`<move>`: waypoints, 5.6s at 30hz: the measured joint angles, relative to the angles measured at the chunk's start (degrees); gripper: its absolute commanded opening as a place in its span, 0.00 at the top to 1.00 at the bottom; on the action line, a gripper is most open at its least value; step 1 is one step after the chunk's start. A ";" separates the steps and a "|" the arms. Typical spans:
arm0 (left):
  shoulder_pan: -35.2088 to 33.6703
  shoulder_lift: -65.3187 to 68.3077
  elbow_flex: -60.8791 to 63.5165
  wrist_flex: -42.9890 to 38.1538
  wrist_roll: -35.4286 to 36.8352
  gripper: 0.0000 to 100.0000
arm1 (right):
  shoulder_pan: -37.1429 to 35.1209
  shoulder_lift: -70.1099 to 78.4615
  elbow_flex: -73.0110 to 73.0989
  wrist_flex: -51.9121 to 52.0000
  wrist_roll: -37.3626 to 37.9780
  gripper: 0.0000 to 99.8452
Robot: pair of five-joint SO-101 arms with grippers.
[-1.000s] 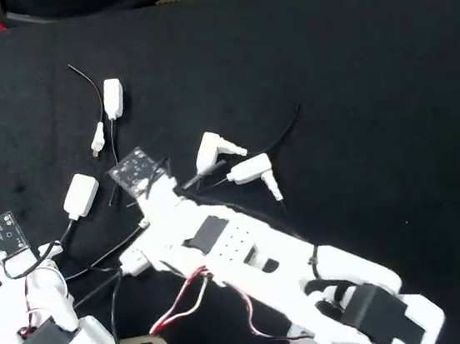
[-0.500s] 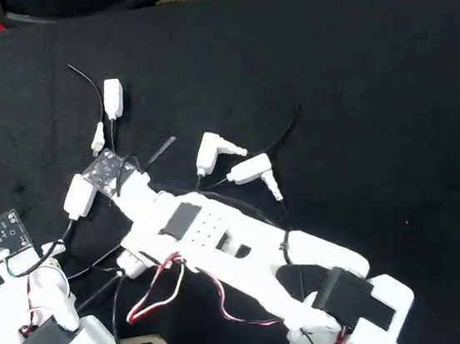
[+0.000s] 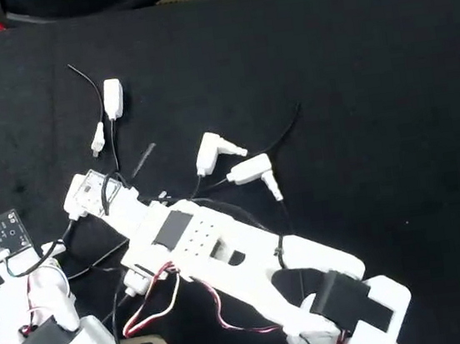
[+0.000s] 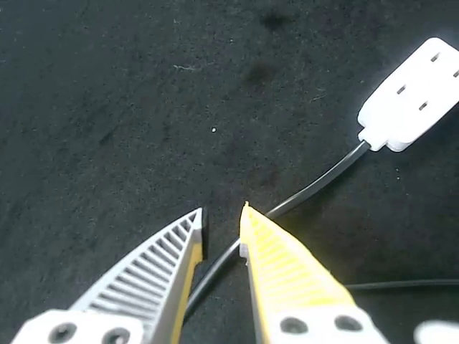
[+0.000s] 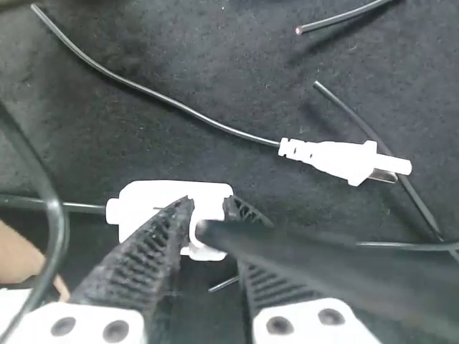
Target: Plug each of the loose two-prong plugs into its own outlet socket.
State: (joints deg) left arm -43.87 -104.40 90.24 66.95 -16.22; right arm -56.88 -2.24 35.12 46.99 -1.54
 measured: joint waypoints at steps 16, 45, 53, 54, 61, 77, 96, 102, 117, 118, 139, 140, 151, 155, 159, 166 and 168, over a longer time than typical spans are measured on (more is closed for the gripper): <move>3.16 0.00 2.20 -1.14 -3.25 0.91 | 1.23 -13.19 17.93 -15.47 7.12 0.99; 9.85 0.00 2.20 -1.14 -3.25 0.91 | 7.91 -39.38 26.64 -16.97 8.53 0.99; 12.75 0.00 2.11 -0.70 -3.25 0.91 | 9.32 -45.10 29.80 -25.23 1.76 0.99; 13.10 0.00 1.76 -0.26 -3.25 0.91 | 9.32 -45.19 29.80 -25.58 1.14 0.99; 26.20 -0.18 -6.77 4.75 -3.25 0.91 | 9.32 -48.97 29.71 -26.02 -6.07 0.99; 45.63 -0.18 -8.09 5.36 -6.77 0.90 | 8.79 -72.44 39.47 -24.70 -10.20 0.99; 48.70 -0.18 -14.77 2.37 8.97 0.90 | 7.56 -68.84 39.56 -24.70 -10.20 0.99; 48.70 -0.18 -15.82 2.37 9.41 0.90 | 7.30 -68.40 39.56 -23.91 -9.41 0.99; 48.09 0.00 -15.74 2.46 9.41 0.90 | 4.48 -68.40 38.07 -17.32 -4.92 0.99; 47.30 0.00 -15.74 2.37 9.41 0.90 | 4.57 -68.40 37.36 -15.91 -4.92 0.99; 47.30 -0.18 -12.04 3.08 7.74 0.84 | 7.12 -68.31 35.87 -13.63 -11.78 0.99; 47.30 -0.26 -12.75 3.08 8.62 0.84 | 7.12 -68.31 35.87 -13.63 -12.04 0.99; 51.25 -0.26 -16.88 4.84 10.02 0.84 | 7.21 -68.31 31.56 -9.41 -12.84 0.99; 51.87 -0.26 -16.88 6.33 9.93 0.84 | 7.21 -68.31 23.03 -1.67 -12.22 0.99; 52.22 -0.26 -16.88 6.33 8.44 0.84 | 7.30 -68.40 16.53 6.15 -11.78 0.99; 53.01 -0.26 -22.15 5.89 10.99 0.84 | 4.48 -68.40 15.74 7.47 -11.78 0.99; 54.77 -0.26 -23.65 5.89 11.52 0.84 | 3.08 -68.66 15.65 7.38 -11.78 0.99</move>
State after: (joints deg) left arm 10.90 -104.66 66.59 72.84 -4.70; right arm -53.80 -70.90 50.77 54.37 -13.32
